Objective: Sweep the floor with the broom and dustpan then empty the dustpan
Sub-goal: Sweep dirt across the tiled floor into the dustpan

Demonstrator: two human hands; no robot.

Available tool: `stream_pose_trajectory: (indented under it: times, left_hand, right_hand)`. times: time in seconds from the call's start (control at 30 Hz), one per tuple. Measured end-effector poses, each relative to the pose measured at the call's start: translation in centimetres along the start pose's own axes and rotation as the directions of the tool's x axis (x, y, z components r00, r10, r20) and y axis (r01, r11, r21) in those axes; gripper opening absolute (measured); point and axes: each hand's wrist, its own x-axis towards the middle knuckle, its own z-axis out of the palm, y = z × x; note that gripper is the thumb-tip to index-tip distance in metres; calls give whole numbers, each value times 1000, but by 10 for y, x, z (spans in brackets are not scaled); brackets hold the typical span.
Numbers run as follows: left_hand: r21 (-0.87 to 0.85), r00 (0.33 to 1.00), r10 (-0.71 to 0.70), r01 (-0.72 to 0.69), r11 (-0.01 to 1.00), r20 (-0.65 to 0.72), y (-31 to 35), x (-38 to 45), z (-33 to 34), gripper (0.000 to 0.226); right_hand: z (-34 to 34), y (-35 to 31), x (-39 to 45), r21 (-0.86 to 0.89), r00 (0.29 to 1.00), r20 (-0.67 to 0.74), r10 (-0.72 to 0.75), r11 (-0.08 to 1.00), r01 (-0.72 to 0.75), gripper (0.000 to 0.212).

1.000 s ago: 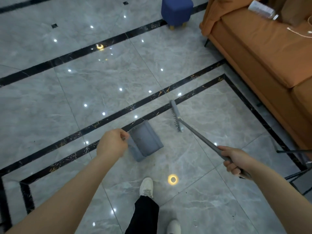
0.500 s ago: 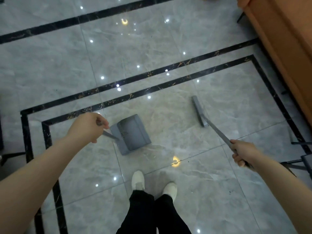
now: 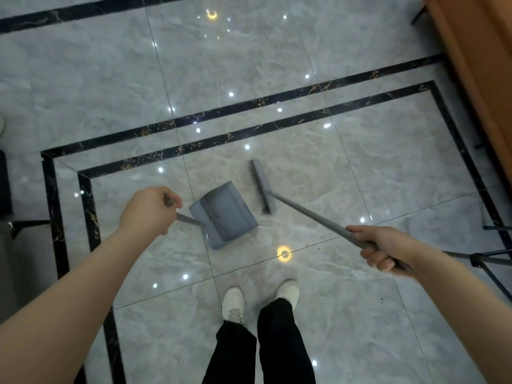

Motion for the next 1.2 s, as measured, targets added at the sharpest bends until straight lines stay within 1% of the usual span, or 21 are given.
stream_pose_trajectory:
  times: [0.1, 0.2, 0.27, 0.33, 0.43, 0.5, 0.57, 0.67, 0.8, 0.97, 1.03, 1.1, 1.2]
  left_hand:
    - [-18, 1000, 9, -9, 1000, 11, -1, 2, 1, 27]
    - [-1, 999, 28, -28, 1000, 17, -7, 4, 0, 26]
    - [4, 999, 42, -42, 999, 19, -5, 4, 1, 22]
    - [15, 998, 61, -61, 998, 17, -6, 4, 1, 21]
    - [13, 997, 78, -78, 997, 19, -8, 4, 1, 23]
    - [12, 996, 82, -82, 997, 33, -10, 4, 0, 23]
    - [-5, 996, 78, -78, 997, 50, -13, 2, 0, 25]
    - [-29, 992, 80, -78, 997, 92, -20, -8, 1, 27]
    - [12, 983, 104, -107, 994, 154, -23, -28, 6, 31]
    - [129, 953, 185, -220, 967, 239, -20, -63, 21, 28]
    - [169, 944, 207, -254, 952, 256, -20, -79, 34, 27]
    - [170, 941, 216, -265, 949, 259, -25, -94, 49, 29]
    - [169, 946, 210, -255, 952, 248, -37, -113, 73, 29]
  right_hand:
    - [9, -7, -6, -71, 996, -77, -51, 996, 46, 42]
    - [41, -8, 3, -173, 987, -135, -87, 983, 63, 46]
    - [64, -6, 6, -214, 993, -97, -74, 975, 52, 48]
    - [84, 0, 5, -235, 999, -31, -24, 972, 16, 46]
    - [89, 4, -4, -170, 996, 81, 45, 985, -31, 40]
    - [79, 5, -12, -123, 995, 89, 48, 992, -37, 37]
    - [65, 11, -19, -70, 998, 55, 24, 997, -20, 37]
    - [46, 27, -29, -35, 999, -44, -25, 999, 24, 38]
    - [17, 55, -33, -24, 977, -209, -52, 999, 48, 41]
    - [-28, 107, -34, 44, 940, -341, 8, 999, 8, 40]
    - [-40, 132, -34, 48, 932, -362, 32, 999, -16, 40]
    - [-48, 155, -33, 71, 931, -360, 58, 997, -34, 41]
    - [-51, 190, -28, 119, 951, -292, 103, 990, -71, 43]
